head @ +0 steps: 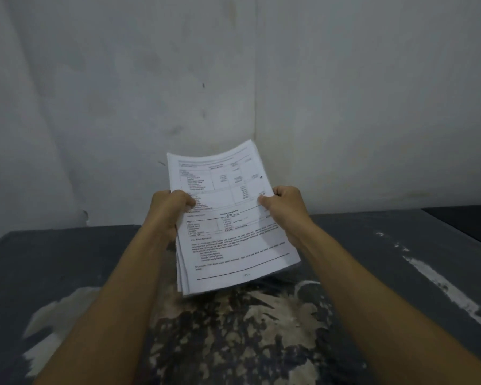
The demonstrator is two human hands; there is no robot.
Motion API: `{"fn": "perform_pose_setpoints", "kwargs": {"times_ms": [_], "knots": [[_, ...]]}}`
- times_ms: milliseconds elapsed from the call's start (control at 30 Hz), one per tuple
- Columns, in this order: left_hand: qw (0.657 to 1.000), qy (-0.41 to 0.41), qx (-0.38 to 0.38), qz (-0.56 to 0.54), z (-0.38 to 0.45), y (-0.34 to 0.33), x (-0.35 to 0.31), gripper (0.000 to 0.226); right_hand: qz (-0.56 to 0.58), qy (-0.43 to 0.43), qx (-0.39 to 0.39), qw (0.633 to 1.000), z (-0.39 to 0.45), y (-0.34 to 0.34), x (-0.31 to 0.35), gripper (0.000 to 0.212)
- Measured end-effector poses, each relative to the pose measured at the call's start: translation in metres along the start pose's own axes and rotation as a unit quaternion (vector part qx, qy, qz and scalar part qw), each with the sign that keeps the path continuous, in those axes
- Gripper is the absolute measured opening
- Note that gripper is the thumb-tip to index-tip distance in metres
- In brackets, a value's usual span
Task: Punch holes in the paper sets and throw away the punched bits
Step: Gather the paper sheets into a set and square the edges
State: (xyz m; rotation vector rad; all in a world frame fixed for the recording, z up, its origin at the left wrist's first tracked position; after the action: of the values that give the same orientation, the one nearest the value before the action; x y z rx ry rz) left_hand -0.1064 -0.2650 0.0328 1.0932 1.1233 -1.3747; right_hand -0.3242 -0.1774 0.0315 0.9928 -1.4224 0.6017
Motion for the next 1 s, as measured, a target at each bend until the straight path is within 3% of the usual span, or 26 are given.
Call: {"fn": "perform_pose_setpoints", "kwargs": {"times_ms": [233,400,567,900,1000], "knots": [[0.985,0.002,0.008,0.174,0.004,0.068,0.012,0.018,-0.005,-0.111,0.03,0.993,-0.02,-0.073,-0.019,0.011],[0.963,0.007,0.007,0.269,0.006,0.092,0.036,0.011,-0.157,-0.083,-0.009,0.984,-0.027,-0.105,-0.033,0.011],[0.942,0.001,0.039,0.335,0.013,0.096,0.055,0.024,-0.316,-0.066,-0.079,0.943,-0.031,-0.124,-0.04,0.019],[0.925,-0.006,0.058,0.375,0.031,0.093,0.069,0.014,-0.376,-0.061,-0.087,0.92,-0.014,-0.133,-0.052,0.016],[0.892,-0.022,0.085,0.443,0.029,0.09,0.068,0.009,-0.375,-0.059,-0.099,0.92,-0.014,-0.134,-0.056,0.054]]}}
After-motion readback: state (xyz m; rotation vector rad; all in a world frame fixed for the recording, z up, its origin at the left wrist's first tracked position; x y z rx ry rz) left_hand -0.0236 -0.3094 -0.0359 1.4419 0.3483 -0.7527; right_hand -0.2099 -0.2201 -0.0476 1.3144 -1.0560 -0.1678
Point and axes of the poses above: each hand's wrist, its own z-axis towards the middle knuckle, its own y-axis out of the back of the hand, x = y × z, the point moved 1 cm from there along z, towards the middle knuckle, and after that the axes turned 14 degrees about -y, right-handed, at the moved point
